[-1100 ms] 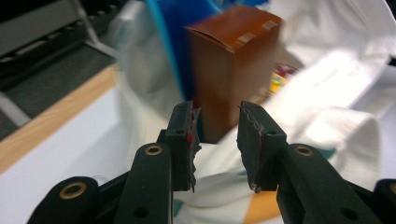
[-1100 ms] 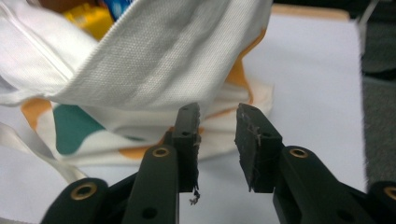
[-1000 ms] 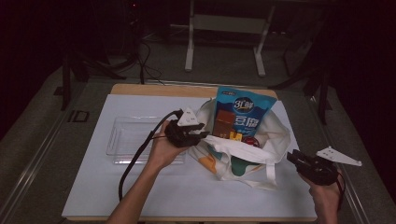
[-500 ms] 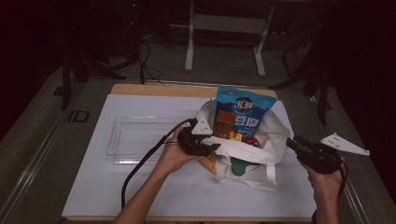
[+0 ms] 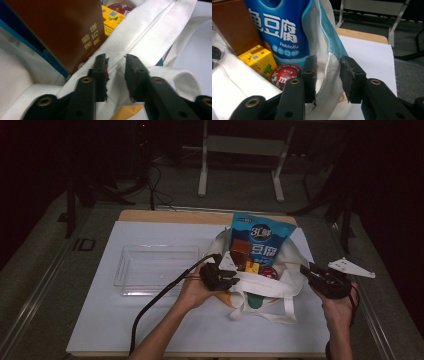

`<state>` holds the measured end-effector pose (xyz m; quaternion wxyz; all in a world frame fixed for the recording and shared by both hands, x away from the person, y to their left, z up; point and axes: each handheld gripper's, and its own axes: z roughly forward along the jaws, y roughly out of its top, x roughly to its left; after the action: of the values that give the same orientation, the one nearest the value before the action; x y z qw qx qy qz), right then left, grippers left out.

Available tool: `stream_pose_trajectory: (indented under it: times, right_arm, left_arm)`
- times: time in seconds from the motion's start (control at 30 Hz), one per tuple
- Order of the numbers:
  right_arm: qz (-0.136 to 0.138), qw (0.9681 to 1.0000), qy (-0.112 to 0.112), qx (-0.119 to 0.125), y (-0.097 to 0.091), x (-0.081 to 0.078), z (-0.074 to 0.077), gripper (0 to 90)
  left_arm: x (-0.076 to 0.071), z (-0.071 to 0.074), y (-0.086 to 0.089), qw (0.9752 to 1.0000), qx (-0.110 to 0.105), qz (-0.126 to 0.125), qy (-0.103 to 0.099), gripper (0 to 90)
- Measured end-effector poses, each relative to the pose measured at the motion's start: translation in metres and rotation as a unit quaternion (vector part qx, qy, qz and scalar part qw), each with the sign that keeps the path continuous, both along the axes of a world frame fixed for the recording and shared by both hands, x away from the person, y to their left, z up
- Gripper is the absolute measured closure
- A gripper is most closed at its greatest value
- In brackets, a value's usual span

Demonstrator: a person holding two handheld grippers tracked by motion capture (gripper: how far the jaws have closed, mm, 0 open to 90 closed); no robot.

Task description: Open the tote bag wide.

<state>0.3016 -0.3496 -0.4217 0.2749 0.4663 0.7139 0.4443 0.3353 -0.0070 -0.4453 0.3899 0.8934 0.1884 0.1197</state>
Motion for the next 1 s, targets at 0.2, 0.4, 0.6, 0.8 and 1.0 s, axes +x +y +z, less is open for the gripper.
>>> stream_pose_trajectory:
  times: [0.2,0.4,0.6,0.8,1.0]
  right_arm:
    - [-0.007,0.9999,0.011,-0.008,-0.003,0.0,-0.008,74.2]
    - [-0.003,0.9993,0.028,-0.024,0.001,0.003,-0.018,80.5]
    - [0.012,0.9981,0.049,-0.036,0.009,0.008,-0.034,84.6]
    - [0.018,0.9961,0.071,-0.049,0.016,0.015,-0.052,85.6]
    - [0.019,0.995,0.086,-0.046,0.018,0.021,-0.068,85.9]
  left_arm:
    - [-0.005,-0.011,-0.007,0.9997,0.021,-0.004,0.007,80.8]
    - [-0.009,-0.026,-0.015,0.9987,0.048,-0.001,0.018,81.8]
    - [-0.013,-0.041,-0.02,0.9981,0.054,0.014,0.028,83.4]
    - [-0.013,-0.05,-0.016,0.9981,0.042,0.03,0.033,84.5]
    - [-0.012,-0.055,-0.017,0.9979,0.043,0.037,0.033,85.0]
